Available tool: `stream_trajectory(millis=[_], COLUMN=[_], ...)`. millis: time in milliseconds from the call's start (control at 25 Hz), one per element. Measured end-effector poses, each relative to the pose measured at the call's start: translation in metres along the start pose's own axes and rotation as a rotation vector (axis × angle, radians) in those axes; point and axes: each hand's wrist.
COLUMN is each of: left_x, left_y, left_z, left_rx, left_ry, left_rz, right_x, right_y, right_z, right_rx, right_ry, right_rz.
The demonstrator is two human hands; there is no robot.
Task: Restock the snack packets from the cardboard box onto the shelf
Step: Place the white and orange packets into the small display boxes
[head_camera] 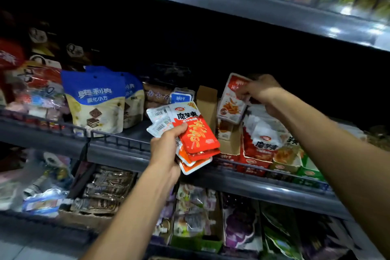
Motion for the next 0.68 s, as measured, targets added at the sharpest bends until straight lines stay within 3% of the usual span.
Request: stream_trajectory(millis=[200, 320, 560, 680], left_x=[0.001, 0.001, -0.001, 0.0], left_y=[0.005, 0.005, 0.002, 0.004], left_z=[0.012, 0.019, 0.021, 0.021], left_rx=[0.009, 0.02, 0.027, 0.006], left_ry=[-0.041, -0.037, -0.061, -0.048], left_rz=[-0.017, 0.0, 0.033, 0.033], right_x=[-0.021, -0.028, -0.055, -0.051], right_y=[0.032, 0.037, 0.058, 0.035], right_z=[0.042, 0.054, 0.045, 0.041], right_rx=[0.059, 0.095, 0.268, 0.309], right_ry=[-0.27, -0.359, -0.404, -0.303], right_rz=[-0.604, -0.736, -0.996, -0.976])
Point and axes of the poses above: each hand's wrist, its own z-axis towards the middle knuckle, its own x-axis out of the back of the hand, y = z × x, and after that the axes turned 11 degrees about x, right-handed
